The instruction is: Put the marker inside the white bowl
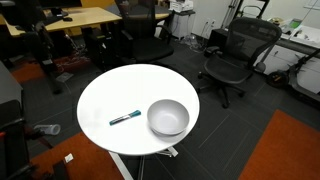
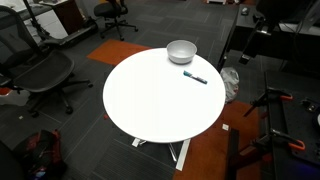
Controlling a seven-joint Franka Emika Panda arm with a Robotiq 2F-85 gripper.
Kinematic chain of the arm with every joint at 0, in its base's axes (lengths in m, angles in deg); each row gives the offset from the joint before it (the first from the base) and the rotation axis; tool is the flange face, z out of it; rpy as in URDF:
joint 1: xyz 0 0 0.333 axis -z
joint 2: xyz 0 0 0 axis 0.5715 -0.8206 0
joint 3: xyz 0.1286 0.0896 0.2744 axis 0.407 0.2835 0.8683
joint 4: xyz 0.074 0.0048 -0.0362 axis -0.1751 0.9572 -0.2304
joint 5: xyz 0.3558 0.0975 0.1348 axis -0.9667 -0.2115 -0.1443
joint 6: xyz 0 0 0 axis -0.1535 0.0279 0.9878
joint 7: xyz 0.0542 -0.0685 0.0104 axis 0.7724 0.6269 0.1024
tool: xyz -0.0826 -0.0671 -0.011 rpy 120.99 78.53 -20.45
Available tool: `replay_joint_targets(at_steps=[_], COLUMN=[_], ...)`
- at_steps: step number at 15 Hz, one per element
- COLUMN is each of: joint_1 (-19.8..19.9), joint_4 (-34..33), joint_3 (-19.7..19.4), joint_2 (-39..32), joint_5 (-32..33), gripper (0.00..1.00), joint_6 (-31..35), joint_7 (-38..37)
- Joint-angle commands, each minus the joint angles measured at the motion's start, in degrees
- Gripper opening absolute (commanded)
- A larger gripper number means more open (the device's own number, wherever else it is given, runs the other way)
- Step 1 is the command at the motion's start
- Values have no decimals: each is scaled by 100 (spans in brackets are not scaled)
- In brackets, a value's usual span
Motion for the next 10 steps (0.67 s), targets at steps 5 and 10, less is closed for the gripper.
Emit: replay_joint_targets(at_steps=[5, 10], joint_1=[388, 573], joint_4=[-55, -193], joint_3=[-240, -504], joint_2=[-1004, -1601], joint_5=[405, 505], gripper=[100, 100], joint_6=[1175, 1580], joint_7=[73, 89])
